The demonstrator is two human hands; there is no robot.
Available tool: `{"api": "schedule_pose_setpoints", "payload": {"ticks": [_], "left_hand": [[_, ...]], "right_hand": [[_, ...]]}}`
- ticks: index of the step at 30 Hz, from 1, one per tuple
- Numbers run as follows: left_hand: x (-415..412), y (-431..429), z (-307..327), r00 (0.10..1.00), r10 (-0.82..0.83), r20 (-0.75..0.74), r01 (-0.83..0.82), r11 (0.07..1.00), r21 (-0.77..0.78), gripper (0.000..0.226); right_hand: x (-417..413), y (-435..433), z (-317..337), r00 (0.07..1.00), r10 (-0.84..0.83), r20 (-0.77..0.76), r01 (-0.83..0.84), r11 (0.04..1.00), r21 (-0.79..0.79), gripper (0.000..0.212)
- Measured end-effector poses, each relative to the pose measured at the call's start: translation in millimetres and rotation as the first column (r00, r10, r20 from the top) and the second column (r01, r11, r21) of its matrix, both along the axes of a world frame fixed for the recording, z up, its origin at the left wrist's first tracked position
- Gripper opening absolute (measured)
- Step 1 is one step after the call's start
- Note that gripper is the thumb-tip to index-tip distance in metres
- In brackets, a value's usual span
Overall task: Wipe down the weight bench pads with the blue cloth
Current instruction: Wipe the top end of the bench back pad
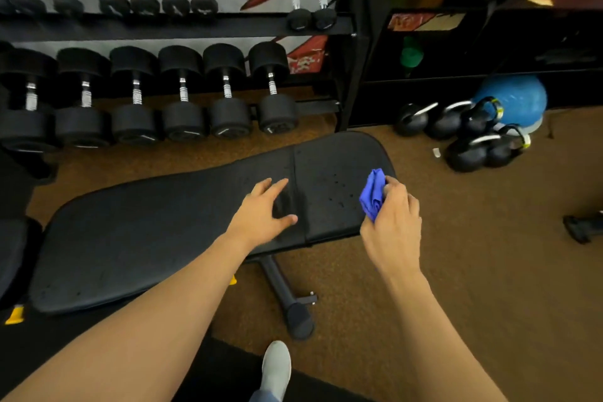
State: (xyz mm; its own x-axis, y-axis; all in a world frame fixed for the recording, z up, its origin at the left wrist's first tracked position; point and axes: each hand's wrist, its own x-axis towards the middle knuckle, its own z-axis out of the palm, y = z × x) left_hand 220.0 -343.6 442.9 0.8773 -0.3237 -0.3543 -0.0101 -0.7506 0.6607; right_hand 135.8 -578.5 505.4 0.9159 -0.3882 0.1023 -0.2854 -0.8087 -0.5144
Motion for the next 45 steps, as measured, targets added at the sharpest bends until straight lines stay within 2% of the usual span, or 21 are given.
{"api": "schedule_pose_setpoints", "payload": {"ticks": [2, 5, 7, 13, 15, 20, 24, 26, 28, 32, 34, 38, 42, 45], "left_hand": [[6.4, -16.7, -4.8, 0.997, -0.065, -0.038, 0.066, 0.997, 0.044, 0.093], [12.2, -31.6, -10.1, 0.979, -0.174, -0.105, 0.189, 0.970, 0.155, 0.095], [14.0, -35.9, -13.7, 0.973, -0.187, -0.136, 0.213, 0.954, 0.213, 0.096], [15.5, -39.6, -11.6, 0.976, -0.146, -0.160, 0.181, 0.957, 0.227, 0.098], [15.9, -39.9, -10.9, 0.976, -0.145, -0.163, 0.178, 0.960, 0.216, 0.098], [17.6, -38.3, -14.8, 0.976, -0.152, -0.158, 0.186, 0.956, 0.227, 0.097], [22.3, -36.5, -15.8, 0.972, -0.182, -0.148, 0.217, 0.938, 0.270, 0.096], [25.5, -30.9, -16.3, 0.962, -0.225, -0.153, 0.262, 0.918, 0.297, 0.094], [34.8, -25.5, -13.9, 0.951, -0.264, -0.160, 0.302, 0.906, 0.298, 0.091], [63.8, -20.3, -0.7, 0.966, -0.244, -0.089, 0.258, 0.944, 0.208, 0.079], [73.3, -22.6, 1.9, 0.979, -0.200, -0.050, 0.205, 0.966, 0.157, 0.084], [76.7, -32.9, 0.8, 0.980, -0.112, -0.161, 0.135, 0.982, 0.134, 0.115], [71.4, -35.8, -7.7, 0.963, -0.115, -0.243, 0.156, 0.975, 0.157, 0.127], [68.2, -37.1, -13.5, 0.970, -0.097, -0.224, 0.138, 0.975, 0.173, 0.129]], "right_hand": [[10.0, -11.4, -9.6, 0.997, 0.040, -0.068, -0.049, 0.990, -0.135, 0.049], [15.8, -16.1, -31.5, 0.958, 0.162, -0.239, -0.250, 0.877, -0.410, 0.051], [14.2, -14.5, -43.5, 0.930, 0.221, -0.293, -0.343, 0.811, -0.474, 0.054], [7.1, -28.1, -57.4, 0.909, 0.269, -0.318, -0.408, 0.731, -0.547, 0.070], [9.1, -34.4, -59.3, 0.913, 0.245, -0.326, -0.394, 0.739, -0.547, 0.065], [61.5, -15.4, -58.6, 0.940, 0.035, -0.340, -0.194, 0.872, -0.449, 0.065], [75.0, -9.2, -56.1, 0.925, 0.025, -0.378, -0.215, 0.857, -0.469, 0.071], [55.5, -8.8, -56.2, 0.917, 0.037, -0.398, -0.238, 0.851, -0.469, 0.067], [31.2, -8.4, -55.6, 0.915, -0.002, -0.404, -0.191, 0.878, -0.439, 0.063], [39.6, -11.6, -53.7, 0.924, -0.110, -0.366, -0.048, 0.917, -0.397, 0.062], [77.0, -17.7, -51.4, 0.928, -0.112, -0.354, -0.033, 0.925, -0.378, 0.063], [130.6, -21.9, -48.2, 0.920, -0.036, -0.390, -0.135, 0.907, -0.400, 0.062], [70.0, -21.8, -53.4, 0.880, 0.196, -0.433, -0.398, 0.802, -0.445, 0.062], [55.7, -42.3, -48.8, 0.880, 0.181, -0.440, -0.372, 0.838, -0.400, 0.062]]}}
